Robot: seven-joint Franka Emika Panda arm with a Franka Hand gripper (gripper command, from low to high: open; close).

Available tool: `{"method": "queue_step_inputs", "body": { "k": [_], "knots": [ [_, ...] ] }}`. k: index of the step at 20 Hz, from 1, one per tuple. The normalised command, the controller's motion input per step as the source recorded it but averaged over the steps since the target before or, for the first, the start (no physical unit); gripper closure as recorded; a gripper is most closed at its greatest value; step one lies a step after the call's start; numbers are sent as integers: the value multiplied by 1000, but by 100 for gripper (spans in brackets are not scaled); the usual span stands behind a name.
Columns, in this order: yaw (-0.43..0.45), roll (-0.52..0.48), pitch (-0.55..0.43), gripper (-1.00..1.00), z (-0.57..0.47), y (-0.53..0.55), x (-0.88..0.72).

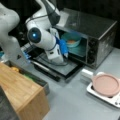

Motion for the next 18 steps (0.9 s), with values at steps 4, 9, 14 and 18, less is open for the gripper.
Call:
{"method": "queue_step_inputs", "body": {
  "k": [4,9,14,18],
  "knots": [
    [170,-140,-48,100,46,-584,396],
    [194,-131,-47,100,54,-562,456],
    [213,-121,-52,100,49,-482,494],
    [210,-116,-51,-100,47,-411,510]
  ]
}}
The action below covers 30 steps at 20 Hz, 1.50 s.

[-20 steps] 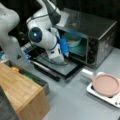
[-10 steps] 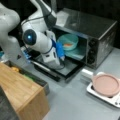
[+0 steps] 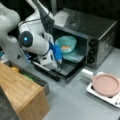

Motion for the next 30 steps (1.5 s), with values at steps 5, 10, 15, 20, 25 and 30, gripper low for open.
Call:
{"method": "queue_step_inputs", "body": {
  "k": [5,10,15,20,25,30],
  "knots": [
    [170,-135,-59,-100,18,-353,514],
    [135,-129,-34,-100,24,-225,424],
    [142,-78,38,-100,35,-82,251],
    [130,-87,48,-100,51,-49,208],
    [110,-159,63,-100,107,-115,202],
    [101,-254,95,-100,312,-295,181]
  ]
}}
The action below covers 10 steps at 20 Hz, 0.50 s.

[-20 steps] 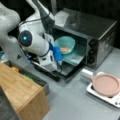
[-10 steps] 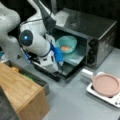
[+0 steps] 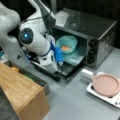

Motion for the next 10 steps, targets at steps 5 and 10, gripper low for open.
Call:
{"method": "queue_step_inputs", "body": {
  "k": [5,10],
  "knots": [
    [71,-266,132,-100,418,-332,170],
    [65,-125,168,-100,252,-152,222]
  ]
}}
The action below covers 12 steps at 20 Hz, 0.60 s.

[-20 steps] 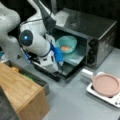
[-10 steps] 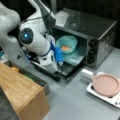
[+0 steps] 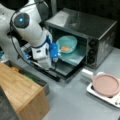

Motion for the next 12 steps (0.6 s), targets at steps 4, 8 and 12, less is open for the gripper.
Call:
{"method": "queue_step_inputs", "body": {
  "k": [4,8,12],
  "knots": [
    [-6,-50,215,-100,184,106,230],
    [-45,15,211,-100,120,364,197],
    [-87,55,196,-100,115,464,162]
  ]
}}
